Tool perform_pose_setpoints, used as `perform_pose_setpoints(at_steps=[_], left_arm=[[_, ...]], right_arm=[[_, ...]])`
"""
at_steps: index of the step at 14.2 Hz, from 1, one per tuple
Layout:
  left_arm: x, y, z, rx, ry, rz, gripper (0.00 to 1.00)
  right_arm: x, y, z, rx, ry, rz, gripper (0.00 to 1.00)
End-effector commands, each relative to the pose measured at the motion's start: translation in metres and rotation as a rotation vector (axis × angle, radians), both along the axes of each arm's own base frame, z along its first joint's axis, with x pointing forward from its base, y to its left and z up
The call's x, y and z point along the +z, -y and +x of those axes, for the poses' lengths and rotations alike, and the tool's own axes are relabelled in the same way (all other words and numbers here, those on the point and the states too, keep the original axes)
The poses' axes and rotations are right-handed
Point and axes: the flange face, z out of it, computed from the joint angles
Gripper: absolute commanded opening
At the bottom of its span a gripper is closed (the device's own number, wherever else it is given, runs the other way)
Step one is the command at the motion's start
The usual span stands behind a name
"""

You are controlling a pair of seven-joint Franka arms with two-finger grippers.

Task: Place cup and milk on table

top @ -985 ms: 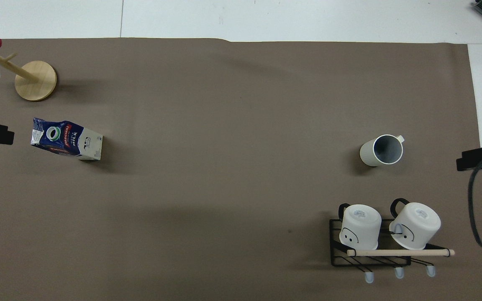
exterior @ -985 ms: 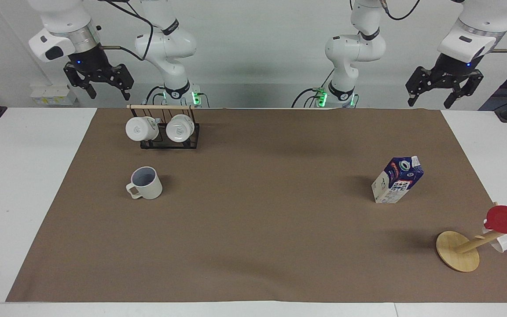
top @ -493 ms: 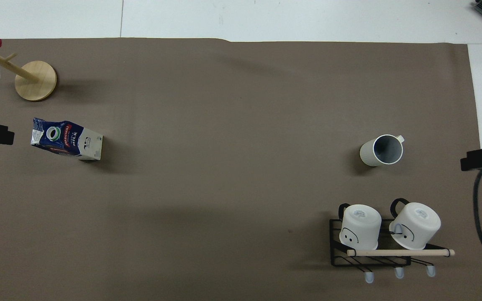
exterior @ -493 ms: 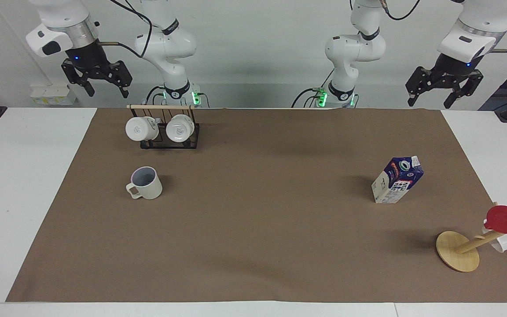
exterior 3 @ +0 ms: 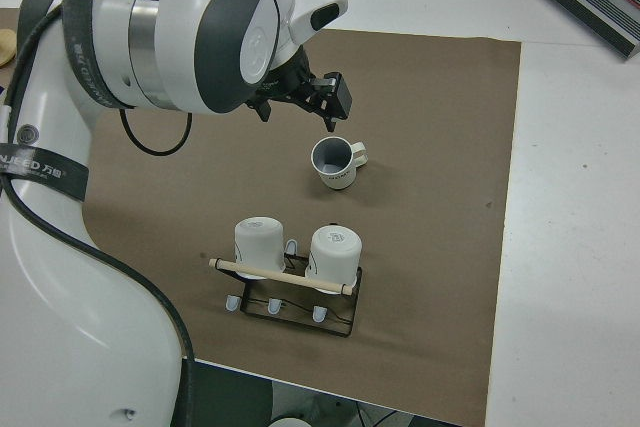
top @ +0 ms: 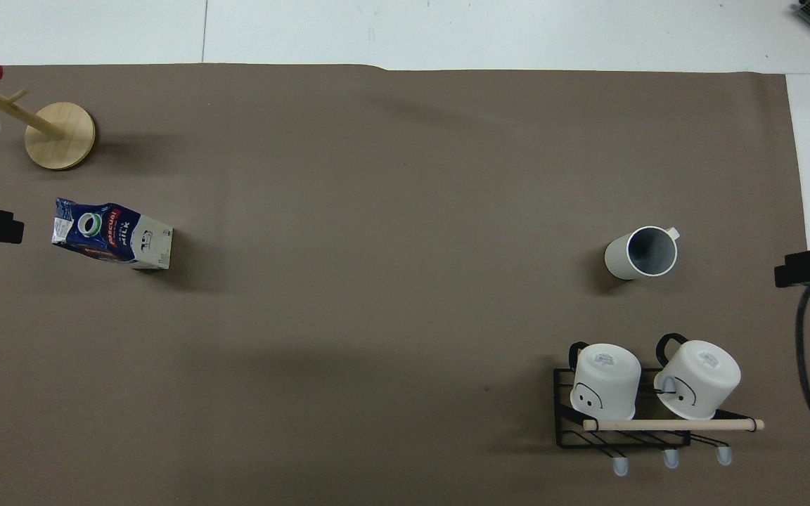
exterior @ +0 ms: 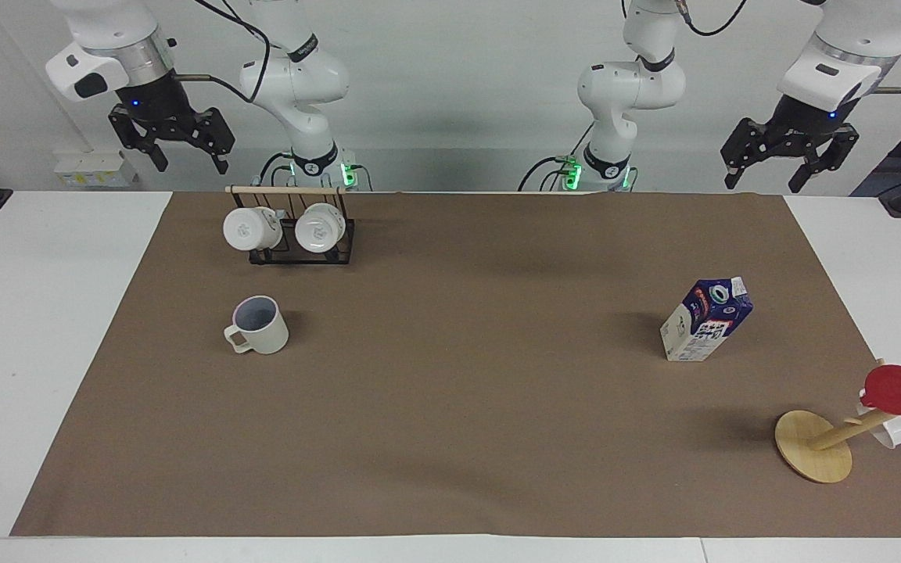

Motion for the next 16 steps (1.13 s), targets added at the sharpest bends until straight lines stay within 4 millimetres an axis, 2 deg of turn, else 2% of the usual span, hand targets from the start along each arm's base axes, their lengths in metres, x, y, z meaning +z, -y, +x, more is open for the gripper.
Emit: perform_pose_setpoints(at_steps=[1,6,8,10,16], left_arm=[[-0.001,-0.002,-0.009,-0.004,-0.007,0.006,1.0],[0.0,-0.002,-0.009,-0.004,-0.003,0.006,1.0],[0.0,-0.002,-0.009,-0.004,-0.002,0.006,1.0],[0.0,-0.002,-0.009,-0.004,-0.002,0.006,1.0],[0.0,-0.001,-0.01,-0.006,-0.002,0.006,1.0]], right_arm=[[-0.001,0.0,-0.002,0.003,0.018,0.002,1.0],[-0.032,-0.003,0.012,-0.074,0.03,-0.004,1.0],[-0.053,-0.008,0.019,-0.094,0.035,-0.007,1.0],[-0.076,-0.026,0.025,-0.091,0.03,-0.009,1.0],[-0.145,-0.03,0.04,-0.095,0.041,-0.012,1.0]])
